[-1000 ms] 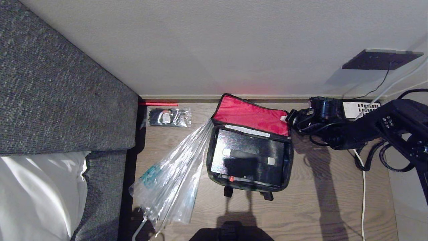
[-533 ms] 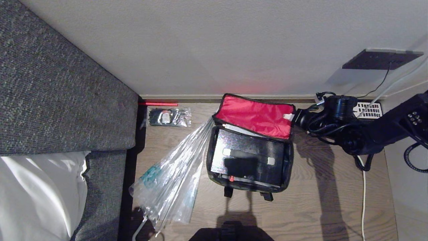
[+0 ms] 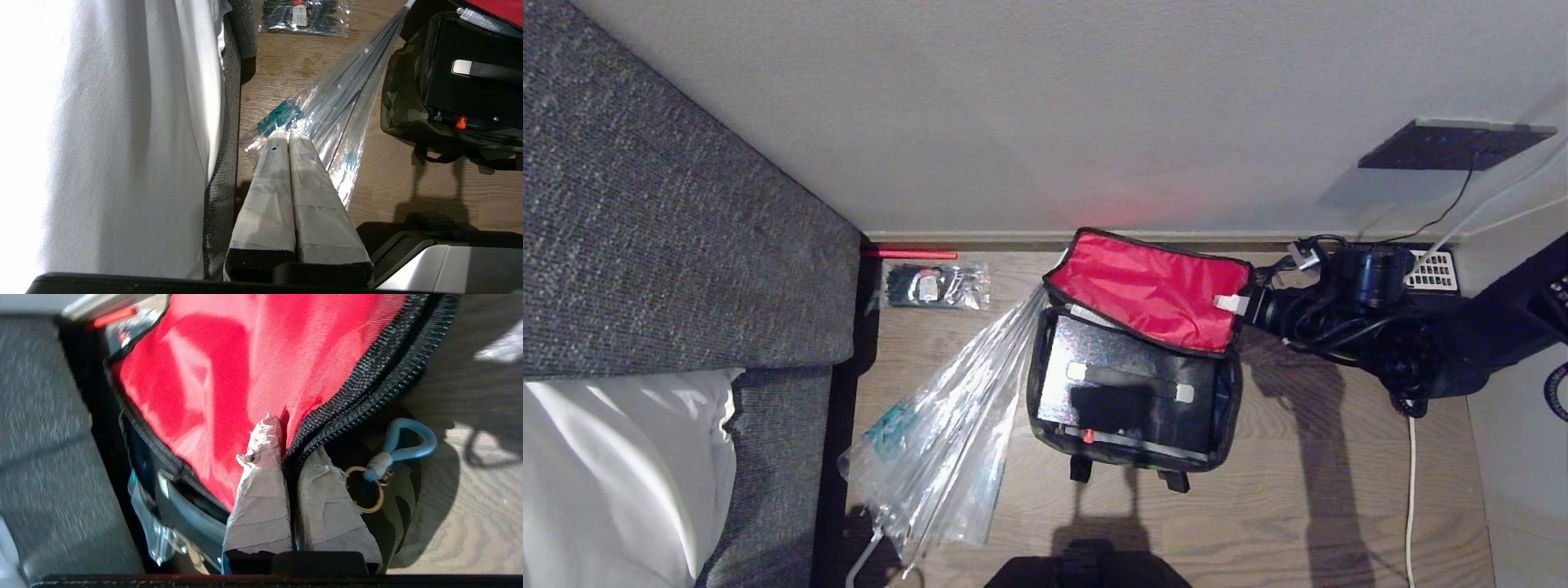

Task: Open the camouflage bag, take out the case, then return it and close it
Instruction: Close the top of the storage box

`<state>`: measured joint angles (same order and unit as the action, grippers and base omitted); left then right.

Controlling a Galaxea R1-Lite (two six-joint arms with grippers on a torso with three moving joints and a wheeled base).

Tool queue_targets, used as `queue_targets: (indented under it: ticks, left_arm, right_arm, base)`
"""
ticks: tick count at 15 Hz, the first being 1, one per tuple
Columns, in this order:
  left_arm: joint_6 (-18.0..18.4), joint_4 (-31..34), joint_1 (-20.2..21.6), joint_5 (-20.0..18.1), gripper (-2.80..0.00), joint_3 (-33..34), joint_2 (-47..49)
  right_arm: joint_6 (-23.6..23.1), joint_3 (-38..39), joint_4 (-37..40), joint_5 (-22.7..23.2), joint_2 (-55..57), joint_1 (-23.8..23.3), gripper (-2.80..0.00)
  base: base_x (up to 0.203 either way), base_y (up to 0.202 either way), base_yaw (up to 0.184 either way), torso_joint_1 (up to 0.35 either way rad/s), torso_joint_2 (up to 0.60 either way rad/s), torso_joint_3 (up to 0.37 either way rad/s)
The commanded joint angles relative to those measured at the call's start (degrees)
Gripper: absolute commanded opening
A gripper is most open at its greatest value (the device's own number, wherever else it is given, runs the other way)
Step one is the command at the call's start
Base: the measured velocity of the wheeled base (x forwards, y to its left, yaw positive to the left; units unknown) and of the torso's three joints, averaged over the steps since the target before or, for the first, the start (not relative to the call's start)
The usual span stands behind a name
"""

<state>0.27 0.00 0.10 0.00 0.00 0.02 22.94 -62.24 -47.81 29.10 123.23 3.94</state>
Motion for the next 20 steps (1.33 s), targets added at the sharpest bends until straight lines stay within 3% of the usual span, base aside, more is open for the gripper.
queue_targets:
  ticks: [1, 5, 9, 16, 18, 19, 20]
  left_arm:
    - [0.0, 0.0, 0.1, 0.0, -2.8, 0.0, 0.0]
    - [0.0, 0.0, 0.1, 0.0, -2.8, 0.0, 0.0]
    - [0.0, 0.0, 0.0, 0.0, -2.8, 0.0, 0.0]
    - [0.0, 0.0, 0.0, 0.0, -2.8, 0.0, 0.0]
    - [0.0, 0.0, 0.0, 0.0, -2.8, 0.0, 0.0]
    - [0.0, 0.0, 0.0, 0.0, -2.8, 0.0, 0.0]
    - [0.0, 0.0, 0.1, 0.0, -2.8, 0.0, 0.0]
  right_arm:
    - [-1.9, 0.9, -1.8, 1.2, -0.8, 0.0, -2.8]
    - [-3.4, 6.1, -10.9, 7.6, -1.2, 0.0, -2.8]
    - [-7.3, 15.1, -17.7, 18.5, -2.5, -0.1, -2.8]
    - [-8.9, 18.2, -21.1, 20.2, -2.6, -0.1, -2.8]
    - [-11.6, 18.7, -21.1, 20.2, -2.4, -0.1, -2.8]
    - [-12.0, 18.8, -21.5, 20.6, -2.3, -0.1, 0.0]
    - [-11.9, 18.8, -21.6, 21.1, -2.3, -0.1, 0.0]
  base:
    - [0.0, 0.0, 0.0, 0.0, 0.0, 0.0]
    - [0.0, 0.0, 0.0, 0.0, 0.0, 0.0]
    - [0.0, 0.0, 0.0, 0.0, 0.0, 0.0]
    - [0.0, 0.0, 0.0, 0.0, 0.0, 0.0]
    - [0.0, 0.0, 0.0, 0.0, 0.0, 0.0]
    - [0.0, 0.0, 0.0, 0.0, 0.0, 0.0]
    - [0.0, 0.0, 0.0, 0.0, 0.0, 0.0]
